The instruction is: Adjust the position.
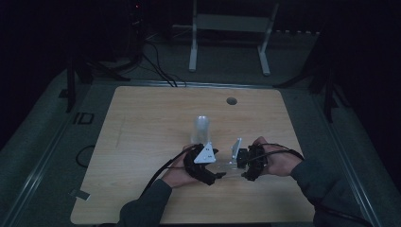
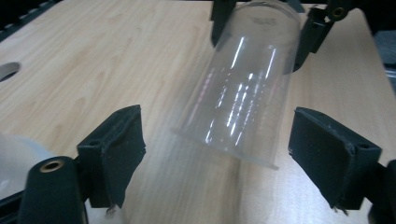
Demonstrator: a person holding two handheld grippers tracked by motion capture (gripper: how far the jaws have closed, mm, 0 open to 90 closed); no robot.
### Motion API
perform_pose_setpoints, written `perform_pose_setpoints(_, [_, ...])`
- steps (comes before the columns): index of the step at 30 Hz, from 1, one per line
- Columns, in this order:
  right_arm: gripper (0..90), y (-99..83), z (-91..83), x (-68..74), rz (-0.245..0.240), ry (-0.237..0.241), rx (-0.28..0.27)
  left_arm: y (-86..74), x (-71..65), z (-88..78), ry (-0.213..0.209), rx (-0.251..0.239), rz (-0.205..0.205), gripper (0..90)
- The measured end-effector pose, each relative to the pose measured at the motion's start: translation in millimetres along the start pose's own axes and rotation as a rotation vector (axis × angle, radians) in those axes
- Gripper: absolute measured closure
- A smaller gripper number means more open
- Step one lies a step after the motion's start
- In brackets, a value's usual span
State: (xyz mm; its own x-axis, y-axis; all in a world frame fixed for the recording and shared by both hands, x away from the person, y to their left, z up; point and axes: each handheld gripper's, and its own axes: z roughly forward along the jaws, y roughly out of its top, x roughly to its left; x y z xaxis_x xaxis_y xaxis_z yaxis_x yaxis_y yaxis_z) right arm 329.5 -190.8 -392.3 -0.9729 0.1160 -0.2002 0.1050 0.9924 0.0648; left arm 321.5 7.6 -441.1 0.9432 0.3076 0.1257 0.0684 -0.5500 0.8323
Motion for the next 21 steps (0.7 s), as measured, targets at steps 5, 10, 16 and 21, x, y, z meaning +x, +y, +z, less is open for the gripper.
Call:
perform_pose_setpoints(5, [41.5, -6.1, 0.5, -3.9, 0.063, -0.026, -0.009, 0.5, 4.1, -4.3, 0.02, -0.02, -0.024, 20.6])
perform_pose_setpoints(10, [41.5, -11.6, 2.7, -7.2, 0.122, -0.058, -0.028, 1.3, 6.4, -6.9, 0.024, -0.044, -0.041, 20.8])
perform_pose_setpoints(16, [41.5, -17.0, 4.5, -10.3, 0.198, -0.092, -0.06, 1.2, 8.3, -7.5, 0.037, -0.058, -0.067, 21.8])
perform_pose_setpoints(21, [41.6, -25.5, 5.8, -15.3, 0.32, -0.14, -0.135, -0.7, 10.7, -7.8, 0.058, -0.062, -0.092, 22.4])
